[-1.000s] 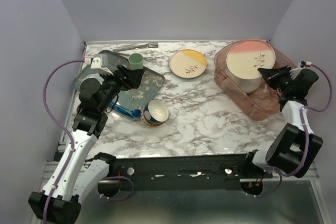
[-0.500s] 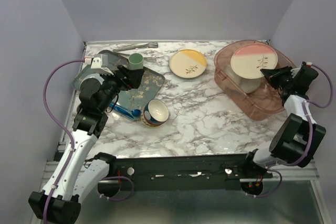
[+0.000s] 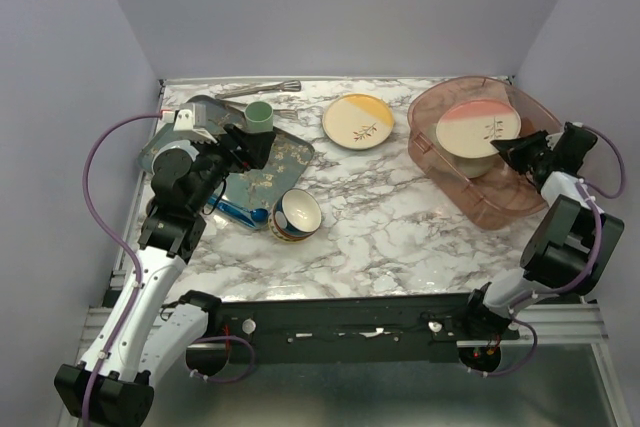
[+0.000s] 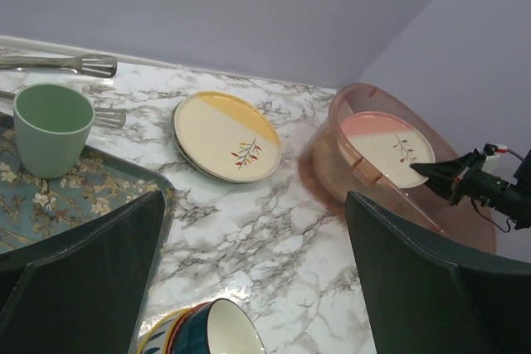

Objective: Place the mixed dishes into the plastic bin
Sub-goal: Place the plate in the plastic bin.

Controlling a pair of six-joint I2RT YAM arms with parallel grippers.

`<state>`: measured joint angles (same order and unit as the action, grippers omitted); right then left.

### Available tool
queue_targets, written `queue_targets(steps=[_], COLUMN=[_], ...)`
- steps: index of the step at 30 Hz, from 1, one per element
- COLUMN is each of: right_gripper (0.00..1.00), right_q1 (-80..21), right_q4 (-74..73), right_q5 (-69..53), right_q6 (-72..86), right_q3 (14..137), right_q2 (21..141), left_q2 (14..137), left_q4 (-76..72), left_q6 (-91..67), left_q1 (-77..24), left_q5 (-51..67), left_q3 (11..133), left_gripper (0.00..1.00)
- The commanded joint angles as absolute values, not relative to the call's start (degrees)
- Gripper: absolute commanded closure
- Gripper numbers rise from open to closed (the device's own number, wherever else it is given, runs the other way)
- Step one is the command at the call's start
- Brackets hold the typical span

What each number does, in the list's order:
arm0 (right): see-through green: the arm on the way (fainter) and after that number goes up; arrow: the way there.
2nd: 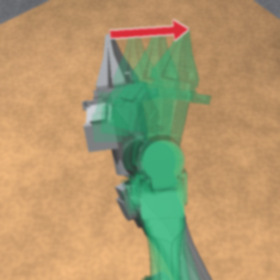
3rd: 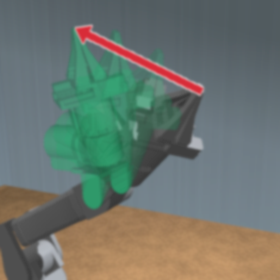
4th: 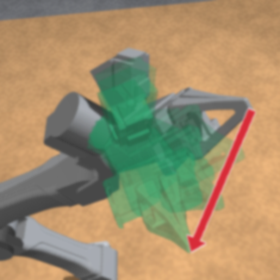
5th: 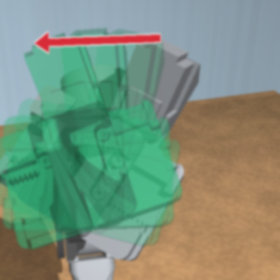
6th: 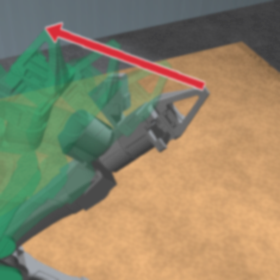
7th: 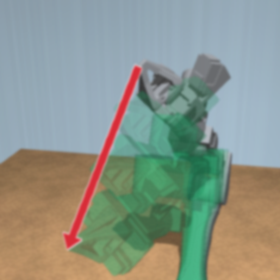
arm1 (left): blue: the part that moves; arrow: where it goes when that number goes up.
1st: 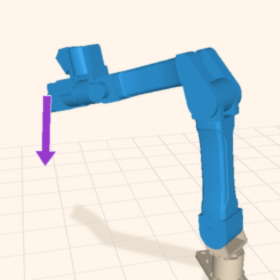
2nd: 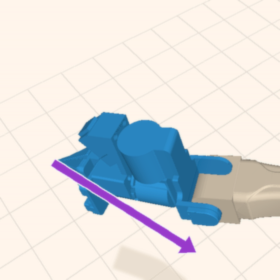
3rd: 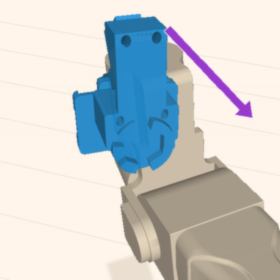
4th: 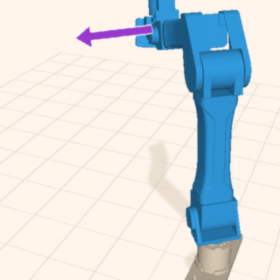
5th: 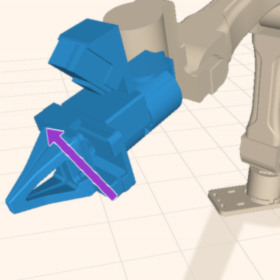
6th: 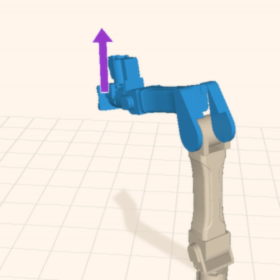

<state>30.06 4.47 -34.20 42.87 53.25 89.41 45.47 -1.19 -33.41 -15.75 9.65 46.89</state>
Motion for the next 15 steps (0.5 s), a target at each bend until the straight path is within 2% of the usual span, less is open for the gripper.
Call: queue_targets(steps=[1,15], right_gripper=[0.92,0.86], right_q1=[28.5,27.3], right_q4=[6.5,3.1], right_q5=[-34.9,-34.5], right_q6=[41.2,38.4], right_q3=[58.0,61.5], right_q2=[90.5,95.6], left_q2=[45.6,45.8], left_q4=[-2.5,-2.6], left_q6=[-32.5,-32.5], left_q1=[-15.8,-15.9], left_q5=[8.9,9.1], left_q3=[46.3,46.2], left_gripper=[0.01,0.01])
